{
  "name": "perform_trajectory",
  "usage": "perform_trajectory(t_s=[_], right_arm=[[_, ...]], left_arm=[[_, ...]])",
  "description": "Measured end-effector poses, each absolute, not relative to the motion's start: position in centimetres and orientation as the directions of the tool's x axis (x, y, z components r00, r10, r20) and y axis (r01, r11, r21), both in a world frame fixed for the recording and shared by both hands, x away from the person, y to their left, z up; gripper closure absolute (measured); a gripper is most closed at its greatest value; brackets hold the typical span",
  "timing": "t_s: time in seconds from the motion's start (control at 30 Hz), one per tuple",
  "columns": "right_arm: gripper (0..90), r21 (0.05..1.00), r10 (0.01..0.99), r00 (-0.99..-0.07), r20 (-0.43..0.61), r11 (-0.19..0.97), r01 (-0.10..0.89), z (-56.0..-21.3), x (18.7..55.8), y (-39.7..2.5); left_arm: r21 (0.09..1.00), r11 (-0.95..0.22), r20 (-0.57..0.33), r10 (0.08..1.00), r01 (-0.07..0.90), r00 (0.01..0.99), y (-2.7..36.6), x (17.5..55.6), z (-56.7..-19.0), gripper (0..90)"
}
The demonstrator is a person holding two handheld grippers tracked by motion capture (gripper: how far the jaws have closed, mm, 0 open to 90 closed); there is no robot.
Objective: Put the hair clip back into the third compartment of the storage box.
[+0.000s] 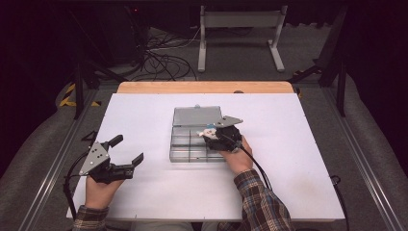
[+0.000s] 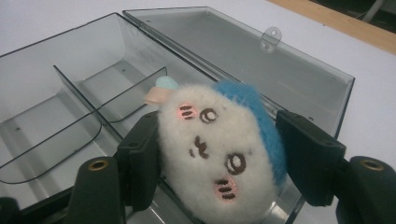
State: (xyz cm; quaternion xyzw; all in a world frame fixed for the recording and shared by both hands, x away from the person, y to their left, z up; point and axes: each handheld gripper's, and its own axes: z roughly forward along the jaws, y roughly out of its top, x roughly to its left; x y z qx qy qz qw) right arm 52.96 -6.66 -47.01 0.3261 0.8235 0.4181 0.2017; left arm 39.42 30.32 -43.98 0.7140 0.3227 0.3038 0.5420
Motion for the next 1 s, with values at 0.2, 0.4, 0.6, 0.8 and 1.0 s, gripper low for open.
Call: perform_trajectory(t_s=[0.2,0.4,0.6,0.8,1.0], right_arm=[[31.5,0.817,0.703,-0.708,-0.075,0.450,0.361,-47.0,52.9,-6.6],[28.2,0.823,0.706,-0.704,-0.077,0.444,0.355,-46.9,52.9,-6.7],[33.4,0.839,0.705,-0.706,-0.061,0.420,0.347,-46.4,52.6,-7.0],[67.2,0.873,0.681,-0.732,0.027,0.340,0.349,-45.8,52.2,-7.7],[90.0,0.885,0.666,-0.745,0.038,0.324,0.334,-45.5,51.8,-7.5]], left_arm=[[0.970,-0.201,0.081,0.792,0.134,0.605,30.4,39.4,-43.9,5.7],[0.970,-0.202,0.082,0.791,0.133,0.606,30.4,39.4,-43.9,5.7],[0.970,-0.202,0.083,0.793,0.132,0.604,30.4,39.4,-43.9,5.7],[0.970,-0.207,0.088,0.791,0.130,0.605,30.3,39.4,-43.9,5.7],[0.970,-0.207,0.088,0.792,0.130,0.604,30.3,39.4,-43.9,5.7]])
